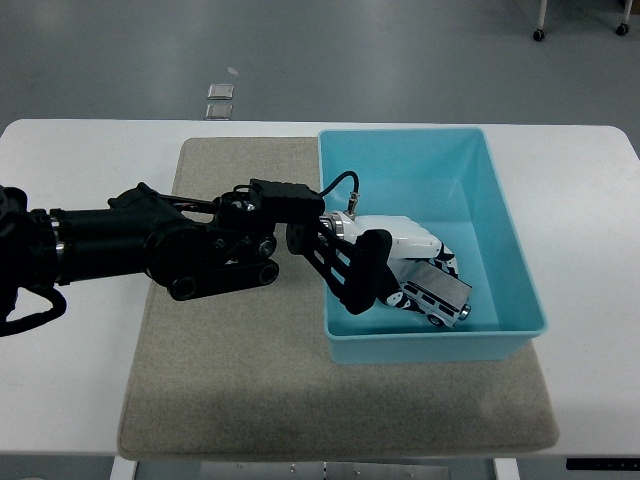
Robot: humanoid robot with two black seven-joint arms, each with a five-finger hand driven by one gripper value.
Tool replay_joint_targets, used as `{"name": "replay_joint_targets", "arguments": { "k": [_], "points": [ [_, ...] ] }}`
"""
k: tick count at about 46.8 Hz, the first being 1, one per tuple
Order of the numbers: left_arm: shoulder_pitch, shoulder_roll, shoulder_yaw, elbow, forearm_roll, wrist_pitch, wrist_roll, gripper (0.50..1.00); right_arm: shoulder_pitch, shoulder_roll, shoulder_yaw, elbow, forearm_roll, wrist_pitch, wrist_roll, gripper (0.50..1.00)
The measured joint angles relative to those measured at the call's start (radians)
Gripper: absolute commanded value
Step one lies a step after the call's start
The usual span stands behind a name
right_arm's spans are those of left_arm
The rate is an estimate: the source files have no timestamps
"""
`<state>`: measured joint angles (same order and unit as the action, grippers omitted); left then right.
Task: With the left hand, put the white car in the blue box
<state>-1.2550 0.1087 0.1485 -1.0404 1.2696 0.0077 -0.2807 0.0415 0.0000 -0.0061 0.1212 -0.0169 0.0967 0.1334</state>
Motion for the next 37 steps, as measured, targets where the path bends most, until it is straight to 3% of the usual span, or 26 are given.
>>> {"name": "replay_joint_targets", "arguments": {
  "k": [2,7,27,37],
  "points": [
    [0.000,0.000,-0.001,-0.003,-0.001,0.000,0.000,0.964,0.000,0.000,0.000,0.000,0.000,0.000,0.000,0.936],
    [0.000,0.000,-0.003,-0.005,-0.007,0.001,0.001,0.994,-0.001,0.000,0.000,0.000,0.000,0.000,0.000,0.936],
    [-0.001,0.016,-0.029,-0.024,-0.022,0.000,0.000,0.996,-0.001,0.000,0.000,0.000,0.000,0.000,0.000,0.936],
    [-0.005,0.055,-0.160,-0.024,-0.026,-0.001,0.001,0.996,0.000,0.000,0.000,0.000,0.000,0.000,0.000,0.936]
  ]
}}
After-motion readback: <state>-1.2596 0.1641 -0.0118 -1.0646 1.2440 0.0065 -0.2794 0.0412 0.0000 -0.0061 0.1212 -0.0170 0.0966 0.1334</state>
